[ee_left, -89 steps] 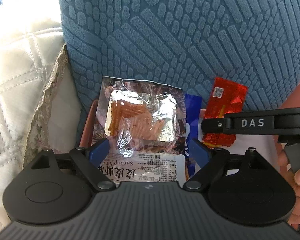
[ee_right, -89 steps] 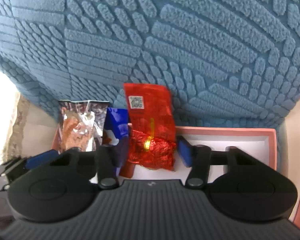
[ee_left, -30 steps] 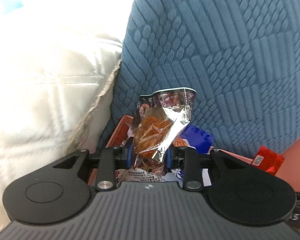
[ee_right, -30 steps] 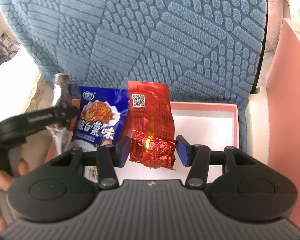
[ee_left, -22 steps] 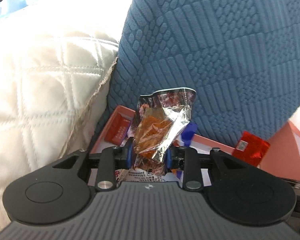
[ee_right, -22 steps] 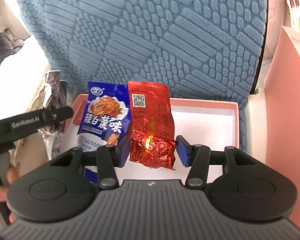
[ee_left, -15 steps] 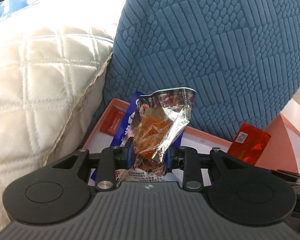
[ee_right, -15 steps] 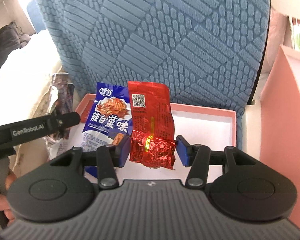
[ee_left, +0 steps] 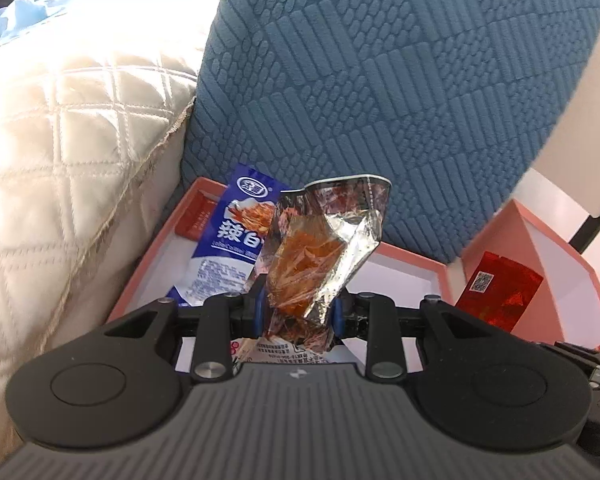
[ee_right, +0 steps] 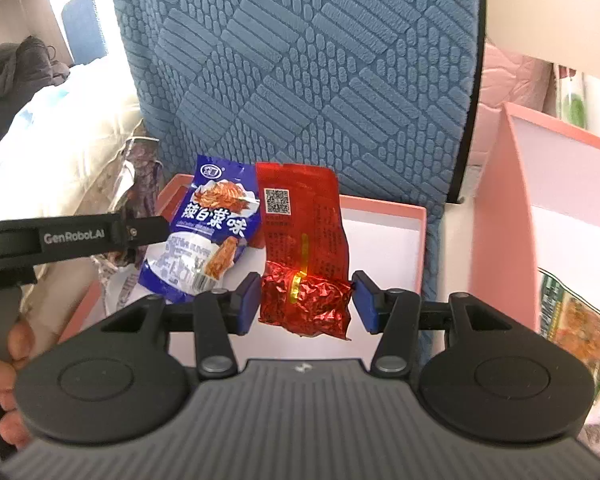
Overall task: Organize snacks
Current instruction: 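Close the left tool on the shrimp-strip bag while the right tool grasps the red packet, then carry the shrimp-strip bag and red packet in both tools over the pink box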
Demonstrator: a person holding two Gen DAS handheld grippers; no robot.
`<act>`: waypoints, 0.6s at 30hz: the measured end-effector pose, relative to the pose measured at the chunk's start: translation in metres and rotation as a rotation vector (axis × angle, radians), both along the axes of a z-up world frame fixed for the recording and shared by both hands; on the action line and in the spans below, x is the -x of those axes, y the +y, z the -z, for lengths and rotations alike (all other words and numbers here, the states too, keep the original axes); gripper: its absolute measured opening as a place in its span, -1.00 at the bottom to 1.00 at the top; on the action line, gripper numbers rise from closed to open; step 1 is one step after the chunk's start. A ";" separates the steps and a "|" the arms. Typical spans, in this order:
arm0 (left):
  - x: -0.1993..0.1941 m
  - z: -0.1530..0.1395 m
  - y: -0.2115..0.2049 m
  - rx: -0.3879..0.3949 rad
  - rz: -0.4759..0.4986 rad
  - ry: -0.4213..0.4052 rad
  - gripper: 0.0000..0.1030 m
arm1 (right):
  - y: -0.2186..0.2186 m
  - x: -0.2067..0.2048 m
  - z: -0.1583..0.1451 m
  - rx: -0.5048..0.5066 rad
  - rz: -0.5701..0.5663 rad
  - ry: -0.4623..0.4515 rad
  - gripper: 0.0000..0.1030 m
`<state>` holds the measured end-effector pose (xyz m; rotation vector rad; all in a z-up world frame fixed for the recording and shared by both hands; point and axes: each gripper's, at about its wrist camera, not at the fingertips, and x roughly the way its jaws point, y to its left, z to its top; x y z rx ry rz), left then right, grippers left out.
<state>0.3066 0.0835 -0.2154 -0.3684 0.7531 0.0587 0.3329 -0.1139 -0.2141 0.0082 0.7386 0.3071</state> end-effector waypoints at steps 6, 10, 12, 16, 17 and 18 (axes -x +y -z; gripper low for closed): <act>0.027 -0.004 -0.014 0.006 0.028 -0.011 -0.32 | 0.000 0.026 -0.003 0.027 0.014 -0.033 0.02; 0.046 -0.005 -0.023 0.020 0.045 -0.015 -0.32 | 0.004 0.043 -0.003 0.065 0.009 -0.059 0.02; 0.052 -0.007 -0.027 0.022 0.059 -0.023 -0.32 | 0.004 0.049 -0.003 0.067 0.014 -0.056 0.02; 0.064 -0.011 -0.034 0.020 0.075 -0.033 -0.32 | 0.000 0.059 -0.002 0.071 0.025 -0.055 0.02; 0.067 -0.011 -0.035 0.023 0.081 -0.034 -0.32 | -0.001 0.062 -0.002 0.073 0.028 -0.054 0.02; 0.069 -0.013 -0.036 0.026 0.084 -0.041 -0.32 | -0.002 0.064 -0.002 0.074 0.031 -0.054 0.02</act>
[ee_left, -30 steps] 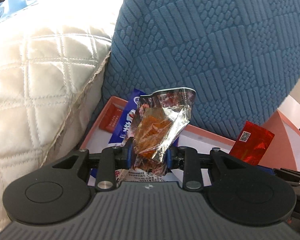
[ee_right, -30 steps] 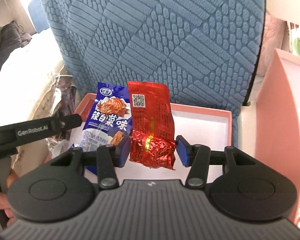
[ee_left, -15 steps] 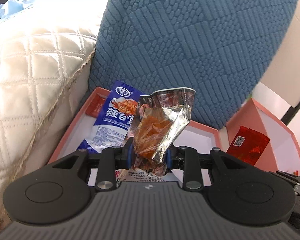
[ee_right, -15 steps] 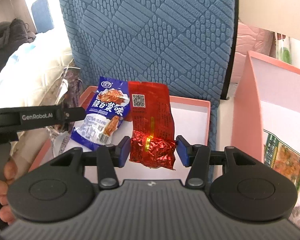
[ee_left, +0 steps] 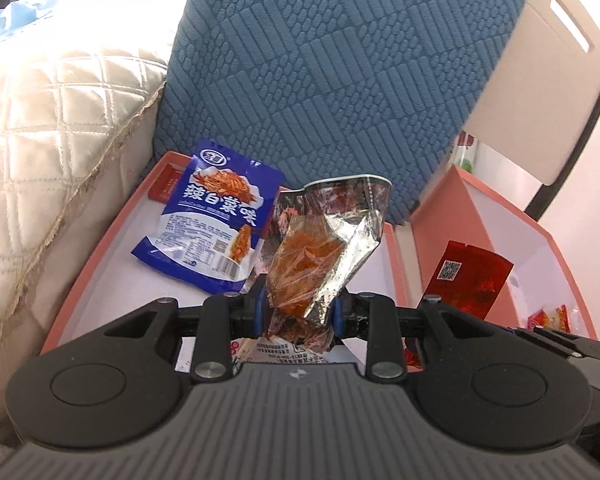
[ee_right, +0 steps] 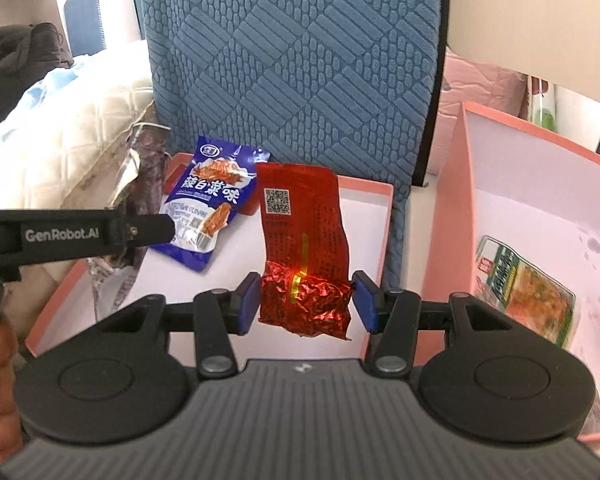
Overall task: Organize snacks
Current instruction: 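Carry the shrimp-strip bag and red packet in both tools over the pink box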
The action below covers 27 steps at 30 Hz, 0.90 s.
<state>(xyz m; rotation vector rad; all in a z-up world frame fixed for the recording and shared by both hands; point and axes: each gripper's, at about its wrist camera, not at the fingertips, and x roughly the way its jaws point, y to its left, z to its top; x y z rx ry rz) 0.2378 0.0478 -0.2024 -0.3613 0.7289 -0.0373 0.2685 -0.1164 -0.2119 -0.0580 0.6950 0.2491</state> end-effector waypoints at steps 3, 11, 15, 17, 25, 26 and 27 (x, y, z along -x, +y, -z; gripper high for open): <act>0.008 -0.007 -0.003 -0.002 0.000 -0.024 -0.32 | -0.006 0.008 -0.002 -0.006 0.008 0.002 0.02; 0.026 -0.028 -0.006 0.043 0.004 -0.050 -0.32 | -0.014 0.025 -0.027 -0.010 0.007 -0.039 0.02; 0.031 -0.042 -0.009 0.056 0.005 -0.056 -0.32 | -0.018 0.030 -0.040 -0.003 0.005 -0.056 0.02; 0.033 -0.049 -0.011 0.063 0.008 -0.061 -0.32 | -0.021 0.032 -0.047 -0.008 0.007 -0.063 0.02; 0.035 -0.081 -0.027 0.080 0.034 -0.089 -0.32 | -0.049 0.040 -0.080 -0.036 0.036 -0.093 0.02; 0.035 -0.086 -0.030 0.080 0.038 -0.094 -0.32 | -0.052 0.042 -0.084 -0.035 0.039 -0.100 0.02; 0.034 -0.090 -0.032 0.082 0.043 -0.098 -0.32 | -0.055 0.044 -0.089 -0.035 0.042 -0.106 0.02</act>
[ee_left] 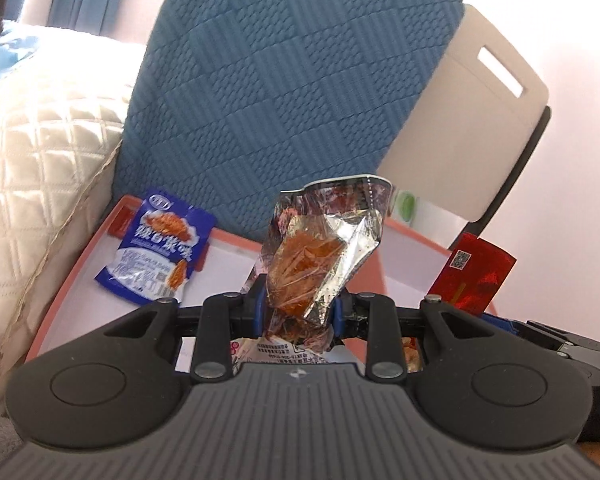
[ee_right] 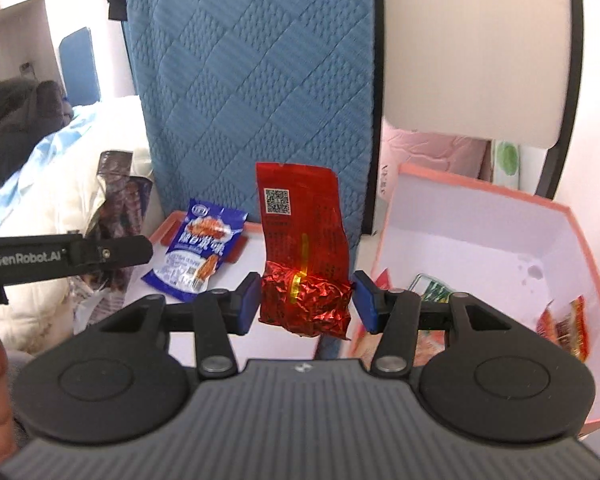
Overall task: Organize snacks
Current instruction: 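Carry the shrimp-strip bag and red packet in both tools over the pink box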
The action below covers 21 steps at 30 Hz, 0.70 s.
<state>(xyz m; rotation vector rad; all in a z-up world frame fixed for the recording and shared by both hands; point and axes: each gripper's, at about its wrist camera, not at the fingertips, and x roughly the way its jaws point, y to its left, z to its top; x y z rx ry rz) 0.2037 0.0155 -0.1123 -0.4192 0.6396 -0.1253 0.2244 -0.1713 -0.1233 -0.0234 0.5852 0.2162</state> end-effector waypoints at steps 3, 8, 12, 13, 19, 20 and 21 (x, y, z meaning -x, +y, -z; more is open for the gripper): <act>-0.002 -0.013 -0.009 0.009 0.022 -0.013 -0.32 | -0.010 0.002 -0.012 -0.005 0.008 -0.015 0.02; -0.008 -0.030 -0.024 0.008 0.047 -0.034 -0.32 | -0.029 0.002 -0.030 -0.017 0.018 -0.033 0.02; -0.012 -0.047 -0.039 0.008 0.069 -0.056 -0.32 | -0.041 0.004 -0.043 -0.013 0.027 -0.059 0.02; -0.013 -0.050 -0.042 0.008 0.074 -0.061 -0.32 | -0.045 0.005 -0.046 -0.013 0.029 -0.064 0.02; -0.019 -0.070 -0.063 0.012 0.107 -0.084 -0.32 | -0.064 0.007 -0.061 -0.008 0.045 -0.087 0.02; -0.020 -0.072 -0.067 0.017 0.115 -0.084 -0.32 | -0.067 0.007 -0.063 -0.005 0.049 -0.091 0.02; -0.021 -0.074 -0.070 0.018 0.121 -0.084 -0.32 | -0.071 0.007 -0.065 -0.003 0.054 -0.094 0.02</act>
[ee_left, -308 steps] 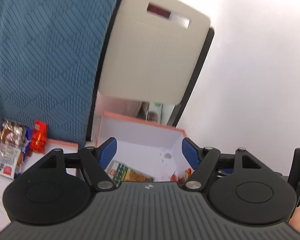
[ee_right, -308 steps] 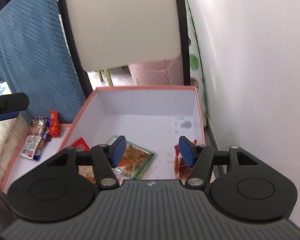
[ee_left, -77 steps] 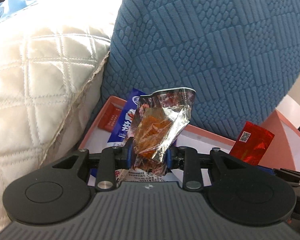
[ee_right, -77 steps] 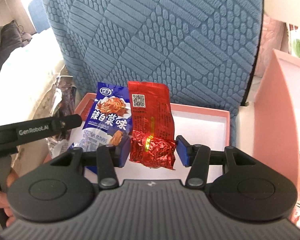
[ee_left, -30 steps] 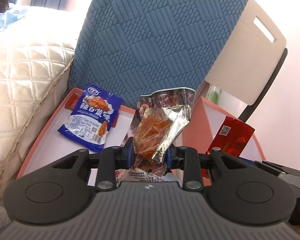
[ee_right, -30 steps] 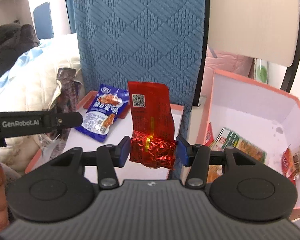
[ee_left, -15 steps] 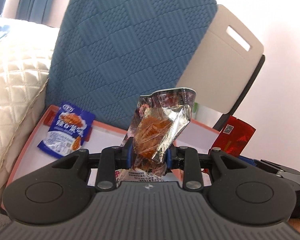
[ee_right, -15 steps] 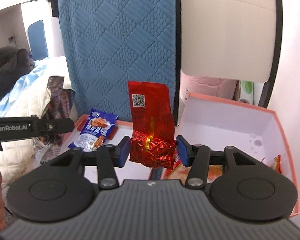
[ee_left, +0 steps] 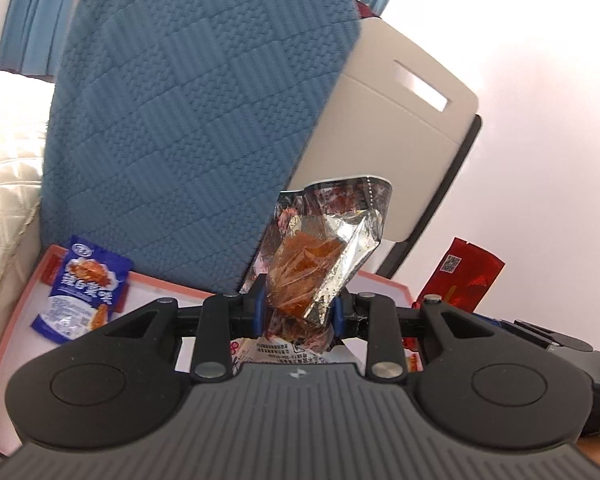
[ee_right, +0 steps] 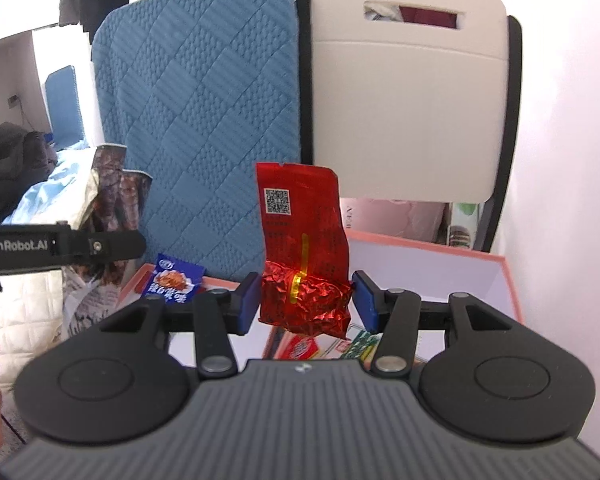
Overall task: Organize snacks
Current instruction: 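Carry the shrimp-strip bag and red packet in both tools over the pink box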
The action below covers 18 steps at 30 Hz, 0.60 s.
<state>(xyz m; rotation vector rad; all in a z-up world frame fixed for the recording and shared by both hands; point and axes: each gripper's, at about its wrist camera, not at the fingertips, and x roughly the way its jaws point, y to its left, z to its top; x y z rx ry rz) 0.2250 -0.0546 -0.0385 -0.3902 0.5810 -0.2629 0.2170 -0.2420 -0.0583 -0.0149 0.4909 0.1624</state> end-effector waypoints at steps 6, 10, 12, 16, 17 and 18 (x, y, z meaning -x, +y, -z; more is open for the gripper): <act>-0.008 -0.002 -0.027 0.004 0.042 0.012 -0.31 | -0.023 0.003 -0.003 -0.001 0.035 -0.009 0.02; -0.014 0.003 -0.047 0.002 0.073 0.026 -0.31 | -0.040 0.006 0.003 -0.006 0.067 0.000 0.02; -0.018 0.008 -0.058 0.005 0.086 0.037 -0.31 | -0.051 0.006 0.008 -0.010 0.085 0.008 0.02; -0.025 0.017 -0.080 -0.008 0.115 0.061 -0.31 | -0.070 0.006 0.019 -0.022 0.117 0.027 0.02; -0.027 0.020 -0.085 -0.012 0.121 0.067 -0.31 | -0.073 0.006 0.022 -0.020 0.122 0.033 0.02; -0.029 0.023 -0.091 -0.016 0.130 0.074 -0.31 | -0.077 0.005 0.026 -0.017 0.128 0.038 0.02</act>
